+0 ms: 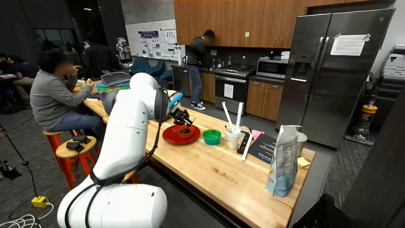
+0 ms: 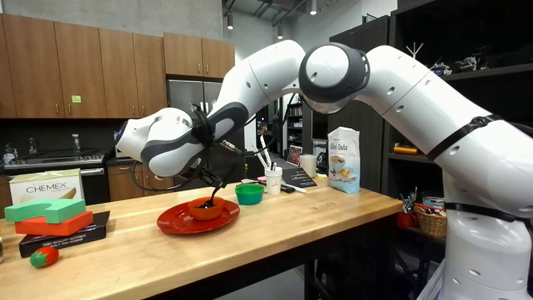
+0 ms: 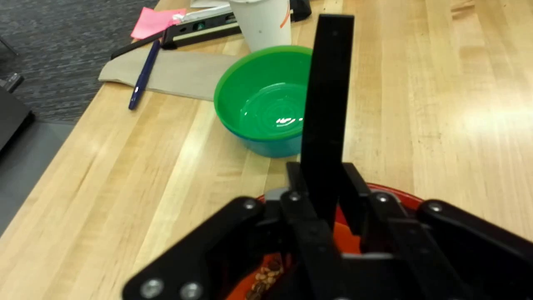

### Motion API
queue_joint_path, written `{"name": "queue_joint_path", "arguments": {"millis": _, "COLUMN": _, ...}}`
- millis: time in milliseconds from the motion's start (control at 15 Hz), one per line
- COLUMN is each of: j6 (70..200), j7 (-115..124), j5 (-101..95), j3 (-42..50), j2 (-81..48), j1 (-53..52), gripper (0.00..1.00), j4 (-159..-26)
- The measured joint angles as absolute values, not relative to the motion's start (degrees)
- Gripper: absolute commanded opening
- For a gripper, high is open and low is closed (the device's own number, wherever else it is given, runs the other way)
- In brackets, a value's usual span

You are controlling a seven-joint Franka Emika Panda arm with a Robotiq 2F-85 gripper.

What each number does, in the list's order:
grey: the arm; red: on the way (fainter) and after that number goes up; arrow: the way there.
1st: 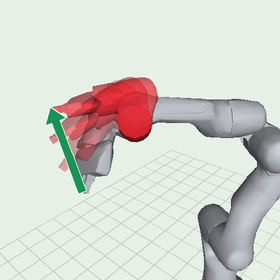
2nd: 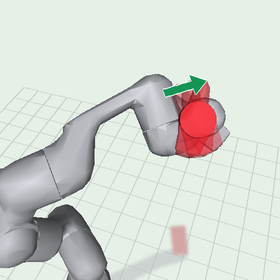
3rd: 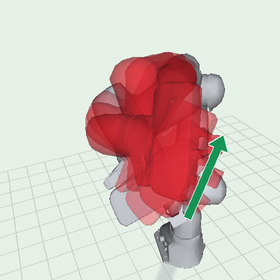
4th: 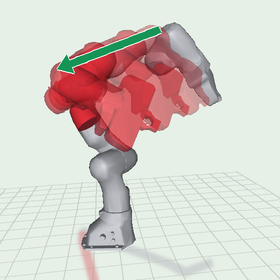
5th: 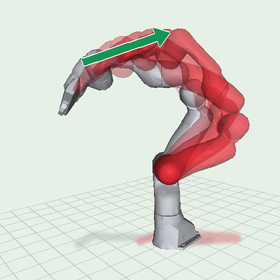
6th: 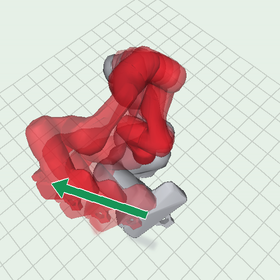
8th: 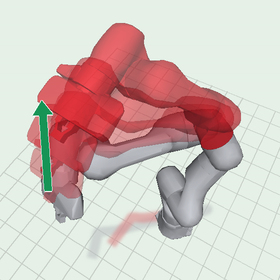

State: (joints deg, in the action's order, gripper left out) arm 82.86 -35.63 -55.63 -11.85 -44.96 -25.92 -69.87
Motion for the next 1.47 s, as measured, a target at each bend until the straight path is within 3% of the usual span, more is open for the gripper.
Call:
{"name": "queue_joint_path", "arguments": {"millis": 667, "j6": 98.9, "j7": -31.2, "j5": -44.3, "j3": -13.2, "j2": -45.5, "j1": -20.0, "gripper": 0.06, "j4": -73.3}}
{"name": "queue_joint_path", "arguments": {"millis": 1467, "j6": 91.5, "j7": -28.9, "j5": -42.9, "j3": -12.4, "j2": -42.8, "j1": -21.1, "gripper": 0.06, "j4": -74.1}}
